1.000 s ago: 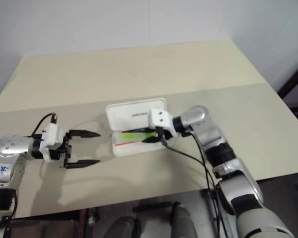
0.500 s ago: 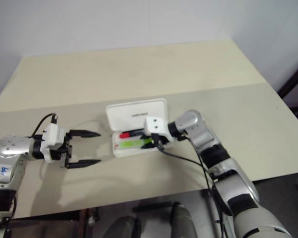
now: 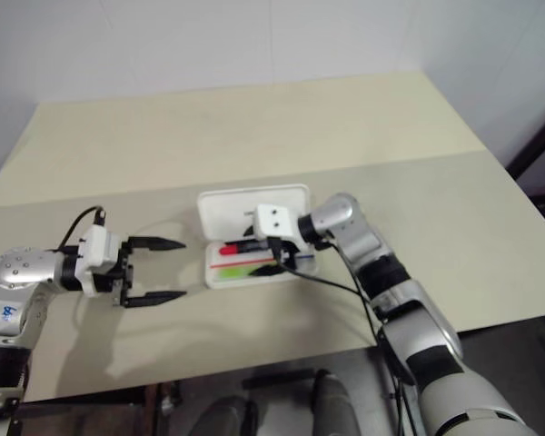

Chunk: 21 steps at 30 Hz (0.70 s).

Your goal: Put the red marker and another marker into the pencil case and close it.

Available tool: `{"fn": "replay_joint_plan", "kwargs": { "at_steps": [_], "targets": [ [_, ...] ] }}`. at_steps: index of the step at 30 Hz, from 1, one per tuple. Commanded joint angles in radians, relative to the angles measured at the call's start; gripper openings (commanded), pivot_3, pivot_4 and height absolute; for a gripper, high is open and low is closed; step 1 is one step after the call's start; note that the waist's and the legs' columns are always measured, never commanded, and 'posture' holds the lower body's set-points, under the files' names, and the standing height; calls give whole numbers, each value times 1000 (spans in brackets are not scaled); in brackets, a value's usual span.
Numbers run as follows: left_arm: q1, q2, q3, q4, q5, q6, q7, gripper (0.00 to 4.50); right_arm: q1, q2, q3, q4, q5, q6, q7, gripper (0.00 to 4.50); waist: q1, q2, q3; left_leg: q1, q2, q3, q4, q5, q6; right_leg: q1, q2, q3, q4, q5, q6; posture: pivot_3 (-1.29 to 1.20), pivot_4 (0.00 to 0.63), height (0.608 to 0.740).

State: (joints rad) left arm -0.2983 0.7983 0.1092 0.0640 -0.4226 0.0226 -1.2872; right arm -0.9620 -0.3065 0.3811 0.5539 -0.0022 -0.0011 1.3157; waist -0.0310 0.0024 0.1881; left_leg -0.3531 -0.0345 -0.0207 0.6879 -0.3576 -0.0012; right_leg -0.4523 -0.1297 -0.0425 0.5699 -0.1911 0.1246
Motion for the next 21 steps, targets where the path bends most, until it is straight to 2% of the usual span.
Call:
{"fn": "replay_joint_plan", "kwargs": {
  "at_steps": [1,7,12,16,21],
  "targets": [
    [-18,-4,2,-3,2,-10,2,4500,-17,-13,-41,-59,34,16,8,4487,0,0,0,0,0,0,0,0,0,0,0,0,0,0,0,0,150,740],
    [-42,-15,-18,17,6,-16,-9,4500,16,-64,-90,-190,118,133,45,4487,2,0,0,0,0,0,0,0,0,-1,0,0,1,0,0,0,150,740],
    [-69,-32,-41,40,9,-23,-19,4500,114,-168,-145,-378,207,247,78,4487,7,0,0,-1,0,1,0,-1,1,-1,0,0,0,0,0,0,150,740],
    [-91,-60,-63,48,11,-25,-20,4500,243,-260,-225,-548,280,346,37,4487,15,-1,0,-1,-1,1,0,-1,2,-1,-1,-1,-1,0,0,0,150,740],
    [-113,-118,-99,43,2,-11,-15,4500,491,-360,-414,-791,357,503,-125,4487,28,-1,0,-1,0,3,0,-2,2,-1,0,-1,-1,0,0,0,150,740]
  ]
}}
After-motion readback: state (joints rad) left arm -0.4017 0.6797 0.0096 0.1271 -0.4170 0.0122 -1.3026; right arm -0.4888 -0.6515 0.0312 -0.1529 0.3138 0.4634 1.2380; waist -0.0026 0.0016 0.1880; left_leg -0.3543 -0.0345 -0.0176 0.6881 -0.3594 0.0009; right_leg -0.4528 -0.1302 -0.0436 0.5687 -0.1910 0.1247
